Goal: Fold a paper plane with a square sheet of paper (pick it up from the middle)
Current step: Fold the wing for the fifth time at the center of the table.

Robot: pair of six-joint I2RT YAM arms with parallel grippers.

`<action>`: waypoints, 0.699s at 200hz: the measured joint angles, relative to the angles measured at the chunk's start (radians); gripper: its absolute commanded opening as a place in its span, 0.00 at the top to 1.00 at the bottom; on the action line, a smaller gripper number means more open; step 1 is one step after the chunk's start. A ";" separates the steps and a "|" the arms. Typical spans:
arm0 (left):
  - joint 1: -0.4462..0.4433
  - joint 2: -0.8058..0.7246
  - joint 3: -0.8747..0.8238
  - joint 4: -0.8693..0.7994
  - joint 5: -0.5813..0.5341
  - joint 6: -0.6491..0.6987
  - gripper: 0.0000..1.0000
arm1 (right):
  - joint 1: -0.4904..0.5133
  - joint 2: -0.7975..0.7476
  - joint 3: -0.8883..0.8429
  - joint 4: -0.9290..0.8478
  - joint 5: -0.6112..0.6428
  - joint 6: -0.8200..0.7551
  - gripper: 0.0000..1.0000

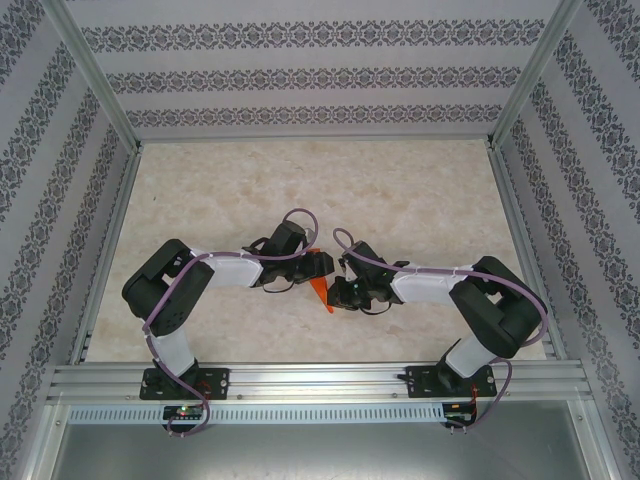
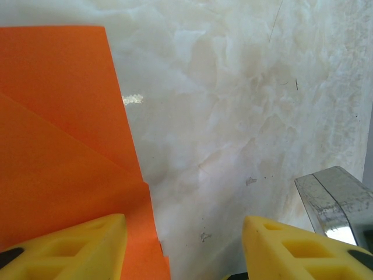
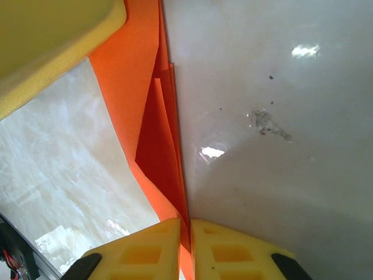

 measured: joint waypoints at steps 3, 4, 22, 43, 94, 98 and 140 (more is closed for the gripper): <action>0.000 0.000 0.000 0.000 0.000 0.000 0.44 | 0.000 0.000 0.000 0.000 -0.001 -0.003 0.82; 0.000 0.000 0.000 0.000 0.000 0.000 0.44 | 0.000 -0.001 0.000 0.001 -0.001 -0.002 0.82; 0.000 0.000 0.000 0.000 0.000 0.003 0.44 | 0.000 -0.017 -0.005 -0.002 0.000 0.000 0.80; 0.000 0.002 0.004 -0.005 0.000 0.003 0.44 | 0.000 -0.068 -0.010 -0.023 0.006 0.002 0.78; 0.000 0.003 0.007 -0.011 0.000 0.004 0.44 | -0.020 -0.169 -0.008 0.050 -0.034 0.029 0.93; 0.000 0.003 0.008 -0.011 0.001 0.004 0.44 | -0.020 -0.163 -0.008 0.062 -0.040 0.036 0.93; 0.000 0.013 0.021 -0.019 0.004 0.006 0.44 | -0.019 -0.050 -0.007 0.179 -0.096 0.090 0.96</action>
